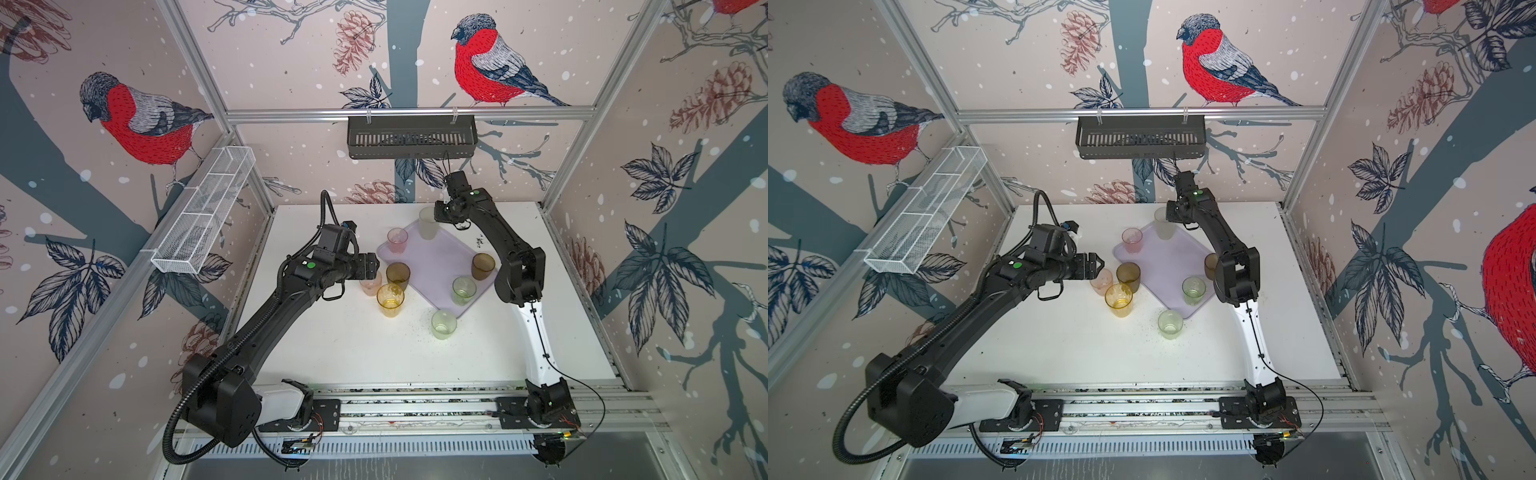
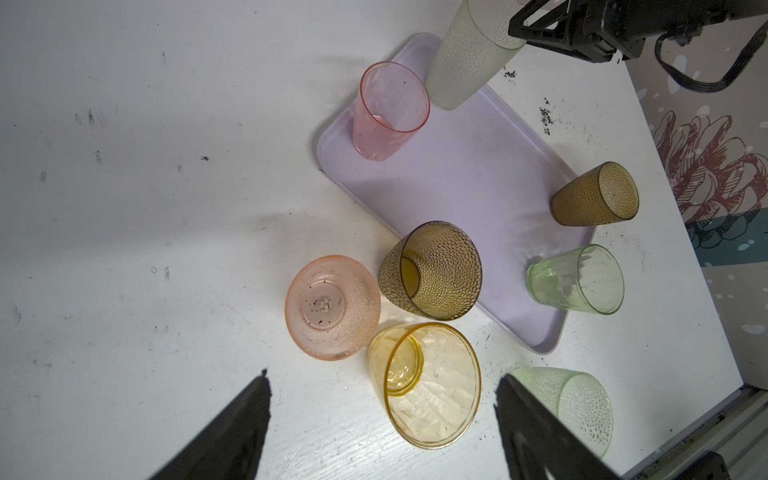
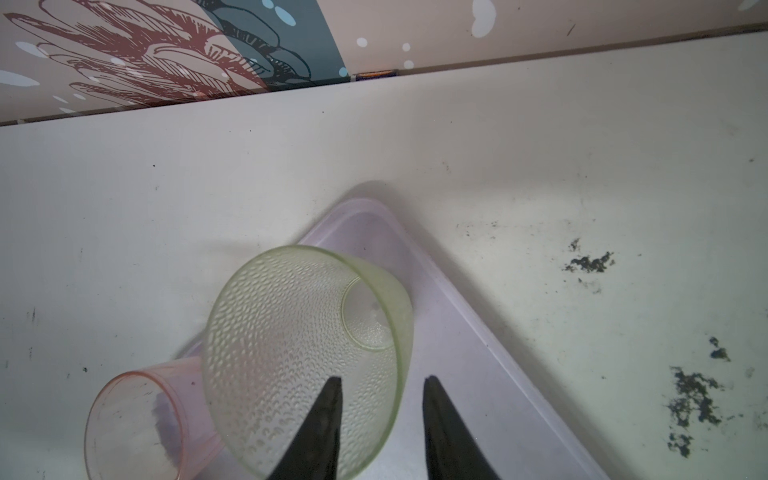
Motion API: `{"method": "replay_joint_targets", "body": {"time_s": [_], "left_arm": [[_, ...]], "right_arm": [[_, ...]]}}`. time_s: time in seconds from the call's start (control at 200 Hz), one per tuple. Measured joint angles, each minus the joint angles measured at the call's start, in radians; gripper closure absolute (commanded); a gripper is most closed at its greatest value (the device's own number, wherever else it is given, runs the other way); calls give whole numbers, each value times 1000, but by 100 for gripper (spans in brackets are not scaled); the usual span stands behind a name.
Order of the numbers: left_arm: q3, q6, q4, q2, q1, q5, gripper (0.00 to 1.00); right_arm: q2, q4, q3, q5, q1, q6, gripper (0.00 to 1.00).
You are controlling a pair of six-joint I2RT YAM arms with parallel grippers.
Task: Place the glasses into the tray
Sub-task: 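Lower the pale green glass onto the tray beside the pink glass, then open the right gripper and raise it off the pale green glass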
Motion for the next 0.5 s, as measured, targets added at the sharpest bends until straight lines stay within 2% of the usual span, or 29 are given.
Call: {"method": "replay_joint_targets", "body": {"time_s": [0.295,0.495], "left_arm": [[0,-1,3,-16,0,0,15],[-8,-4,11,-48,0,-2,14]], "right_arm": [[-50,22,-10,-7,7,-9,55],[-118,47,-39,16,36,-29,53]]}}
